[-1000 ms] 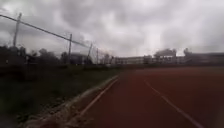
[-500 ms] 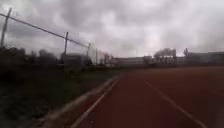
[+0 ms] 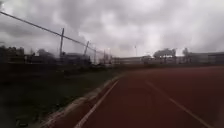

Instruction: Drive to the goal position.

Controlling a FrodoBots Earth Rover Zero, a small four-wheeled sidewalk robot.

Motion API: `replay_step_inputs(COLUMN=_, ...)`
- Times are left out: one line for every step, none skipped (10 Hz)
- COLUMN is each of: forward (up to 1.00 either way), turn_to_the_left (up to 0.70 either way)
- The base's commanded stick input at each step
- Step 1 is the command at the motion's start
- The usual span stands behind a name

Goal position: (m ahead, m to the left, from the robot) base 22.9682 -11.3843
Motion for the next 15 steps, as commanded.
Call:
replay_step_inputs(forward=0.7, turn_to_the_left=-0.15)
replay_step_inputs(forward=0.7, turn_to_the_left=-0.24)
replay_step_inputs(forward=0.7, turn_to_the_left=-0.24)
replay_step_inputs(forward=0.7, turn_to_the_left=-0.24)
replay_step_inputs(forward=0.7, turn_to_the_left=-0.24)
replay_step_inputs(forward=0.7, turn_to_the_left=-0.24)
replay_step_inputs(forward=0.7, turn_to_the_left=-0.24)
replay_step_inputs(forward=0.7, turn_to_the_left=-0.24)
replay_step_inputs(forward=0.7, turn_to_the_left=-0.24)
replay_step_inputs(forward=0.7, turn_to_the_left=-0.24)
replay_step_inputs(forward=0.7, turn_to_the_left=-0.24)
replay_step_inputs(forward=0.7, turn_to_the_left=-0.24)
replay_step_inputs(forward=0.7, turn_to_the_left=-0.24)
replay_step_inputs(forward=0.7, turn_to_the_left=-0.24)
replay_step_inputs(forward=0.7, turn_to_the_left=-0.24)
